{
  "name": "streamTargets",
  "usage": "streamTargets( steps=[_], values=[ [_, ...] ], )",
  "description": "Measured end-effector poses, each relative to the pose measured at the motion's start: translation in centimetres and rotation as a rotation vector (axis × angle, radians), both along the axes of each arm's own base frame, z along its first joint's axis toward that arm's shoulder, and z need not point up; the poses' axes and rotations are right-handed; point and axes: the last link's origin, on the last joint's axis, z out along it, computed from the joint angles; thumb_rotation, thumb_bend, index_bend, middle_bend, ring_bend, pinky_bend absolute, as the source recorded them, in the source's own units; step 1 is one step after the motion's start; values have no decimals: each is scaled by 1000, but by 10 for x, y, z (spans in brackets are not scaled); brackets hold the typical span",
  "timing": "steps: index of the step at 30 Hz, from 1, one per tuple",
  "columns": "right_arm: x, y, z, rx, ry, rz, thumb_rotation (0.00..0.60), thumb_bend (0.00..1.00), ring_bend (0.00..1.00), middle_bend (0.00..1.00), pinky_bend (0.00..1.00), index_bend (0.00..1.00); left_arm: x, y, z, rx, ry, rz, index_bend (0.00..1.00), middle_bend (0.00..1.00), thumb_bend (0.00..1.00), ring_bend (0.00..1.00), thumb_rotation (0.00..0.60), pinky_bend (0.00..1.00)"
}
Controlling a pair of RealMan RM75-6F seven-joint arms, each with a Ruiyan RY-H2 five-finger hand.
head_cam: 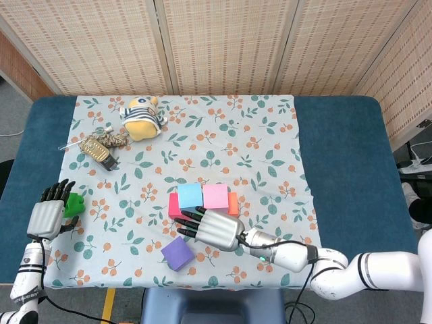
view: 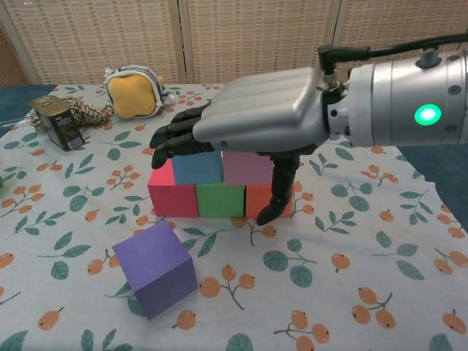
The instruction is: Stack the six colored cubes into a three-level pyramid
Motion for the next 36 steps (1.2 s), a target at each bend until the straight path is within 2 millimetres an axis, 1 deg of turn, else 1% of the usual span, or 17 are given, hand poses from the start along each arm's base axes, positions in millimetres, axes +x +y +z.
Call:
streamTargets(
  steps=[7,12,18,23,27,32,36],
  values=[
    [16,19,-14,34,27,-43,529,0,0,0,185,111,0,-1,3,5,-6,0,0,0,348,2,600,116],
    [21,28,-23,20,55,-49,521,0,0,0,169,111,0,-2,3,5,-9,-4,0,0,348,3,600,116],
    [26,35,-41,-23,104,-70,519,0,0,0,168,112,1,-3,3,2,-10,-9,0,0,348,3,600,116],
    [33,44,-57,-42,128,-100,519,0,0,0,169,109,1,-4,3,1,-11,-11,0,0,348,3,600,116],
    [36,47,-64,-43,135,-114,519,0,0,0,168,109,2,-4,4,3,-13,-12,0,0,349,3,600,116],
    [39,44,-82,-67,145,-167,520,0,0,0,169,129,1,-5,6,9,-17,-12,0,0,347,3,600,116],
    [41,42,-93,-75,145,-206,524,0,0,0,172,180,1,-4,7,8,-18,-11,0,0,348,3,600,117]
  ],
)
